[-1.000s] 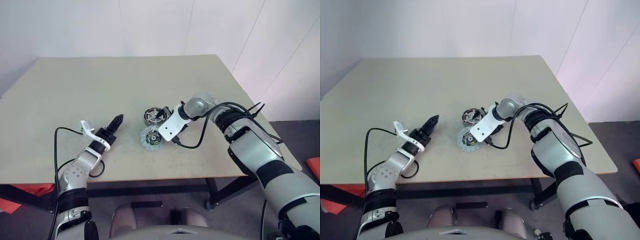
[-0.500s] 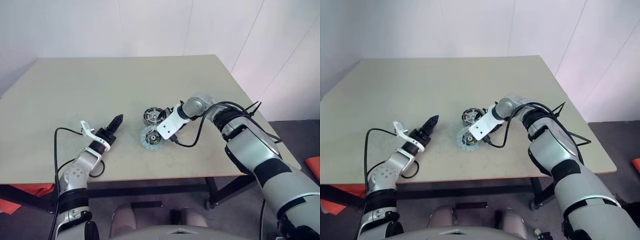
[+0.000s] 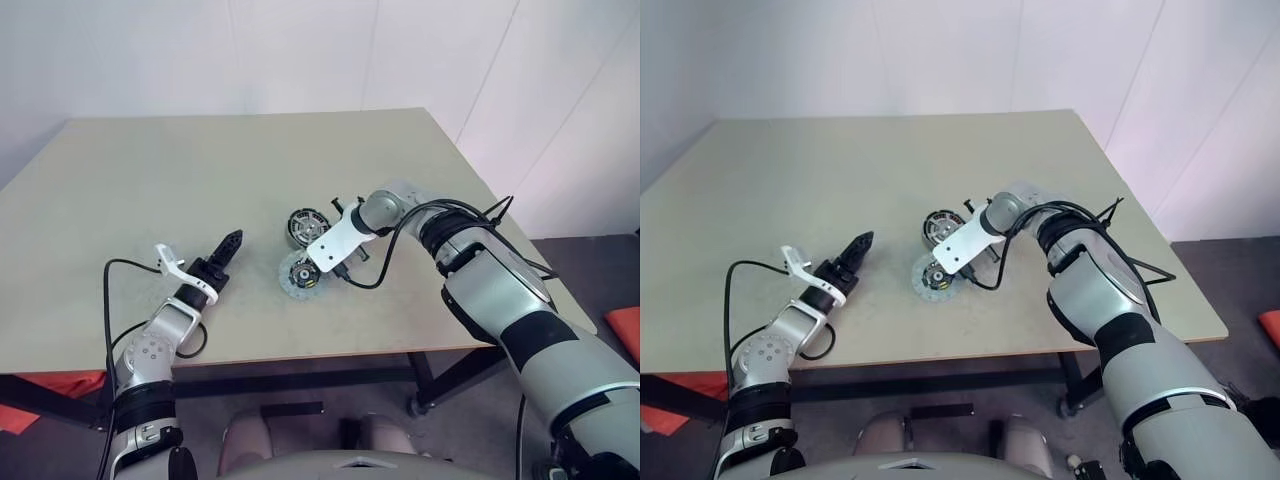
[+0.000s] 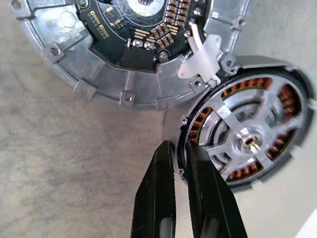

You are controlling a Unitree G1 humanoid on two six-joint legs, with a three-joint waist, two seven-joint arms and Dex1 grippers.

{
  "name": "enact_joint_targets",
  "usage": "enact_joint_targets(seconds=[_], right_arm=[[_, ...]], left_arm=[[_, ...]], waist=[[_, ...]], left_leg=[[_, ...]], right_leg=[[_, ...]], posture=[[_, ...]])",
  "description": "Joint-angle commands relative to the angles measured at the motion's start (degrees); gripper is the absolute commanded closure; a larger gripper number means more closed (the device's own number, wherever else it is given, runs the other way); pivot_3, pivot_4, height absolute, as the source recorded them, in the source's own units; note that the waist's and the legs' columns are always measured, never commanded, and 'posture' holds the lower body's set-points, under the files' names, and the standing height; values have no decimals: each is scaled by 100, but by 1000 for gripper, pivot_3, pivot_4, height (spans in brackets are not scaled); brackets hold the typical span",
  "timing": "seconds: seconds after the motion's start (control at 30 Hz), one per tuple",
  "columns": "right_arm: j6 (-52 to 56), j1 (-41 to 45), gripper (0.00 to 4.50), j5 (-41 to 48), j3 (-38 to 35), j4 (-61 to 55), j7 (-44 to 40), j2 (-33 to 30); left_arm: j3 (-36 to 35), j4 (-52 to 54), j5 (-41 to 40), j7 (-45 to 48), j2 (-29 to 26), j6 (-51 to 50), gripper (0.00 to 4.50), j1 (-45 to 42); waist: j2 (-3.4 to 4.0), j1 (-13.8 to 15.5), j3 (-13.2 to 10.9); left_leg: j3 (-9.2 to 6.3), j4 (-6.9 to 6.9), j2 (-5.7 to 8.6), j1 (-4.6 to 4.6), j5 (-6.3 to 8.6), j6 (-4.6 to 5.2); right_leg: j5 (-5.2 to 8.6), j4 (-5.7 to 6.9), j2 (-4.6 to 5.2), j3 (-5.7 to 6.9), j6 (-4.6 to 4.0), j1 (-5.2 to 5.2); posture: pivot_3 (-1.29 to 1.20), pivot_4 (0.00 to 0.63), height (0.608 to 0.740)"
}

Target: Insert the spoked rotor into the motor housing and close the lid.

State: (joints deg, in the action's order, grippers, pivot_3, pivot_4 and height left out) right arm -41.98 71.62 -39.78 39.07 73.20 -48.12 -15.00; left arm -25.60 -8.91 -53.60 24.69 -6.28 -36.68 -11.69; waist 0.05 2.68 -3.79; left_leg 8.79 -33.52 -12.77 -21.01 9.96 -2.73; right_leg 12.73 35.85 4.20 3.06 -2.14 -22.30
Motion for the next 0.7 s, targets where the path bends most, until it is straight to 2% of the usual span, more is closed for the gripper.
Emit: enact_joint_targets(seconds=[0.03, 0.13, 0.23, 0.7], right_arm=[[-4, 101, 4086, 38, -63, -54, 38, 23], [20, 100, 4086, 48, -81, -45, 50, 17], [18, 117, 4492, 91, -124, -46, 11, -7], [-717, 596, 4492, -246, 24, -370, 497, -369]], left_arm=[[9, 121, -60, -3, -18, 3, 0, -51], [16, 73, -52, 2, -37, 3, 0, -104], [25, 39, -40, 8, -47, 4, 0, -132], [78, -56, 5, 31, -22, 45, 0, -178]], waist=[[0, -5, 0], [0, -15, 0], [0, -17, 0], [10, -2, -8]], left_leg=[[0, 0, 0, 0, 0, 0], [0, 0, 0, -1, 0, 0], [0, 0, 0, -2, 0, 0], [1, -2, 1, -33, 0, 0]], right_leg=[[0, 0, 0, 0, 0, 0], [0, -2, 0, 0, 0, 0], [0, -2, 0, 0, -1, -1], [0, -5, 1, 0, -1, -25]], posture=[[0, 0, 740], [0, 0, 740], [0, 0, 740], [0, 0, 740]])
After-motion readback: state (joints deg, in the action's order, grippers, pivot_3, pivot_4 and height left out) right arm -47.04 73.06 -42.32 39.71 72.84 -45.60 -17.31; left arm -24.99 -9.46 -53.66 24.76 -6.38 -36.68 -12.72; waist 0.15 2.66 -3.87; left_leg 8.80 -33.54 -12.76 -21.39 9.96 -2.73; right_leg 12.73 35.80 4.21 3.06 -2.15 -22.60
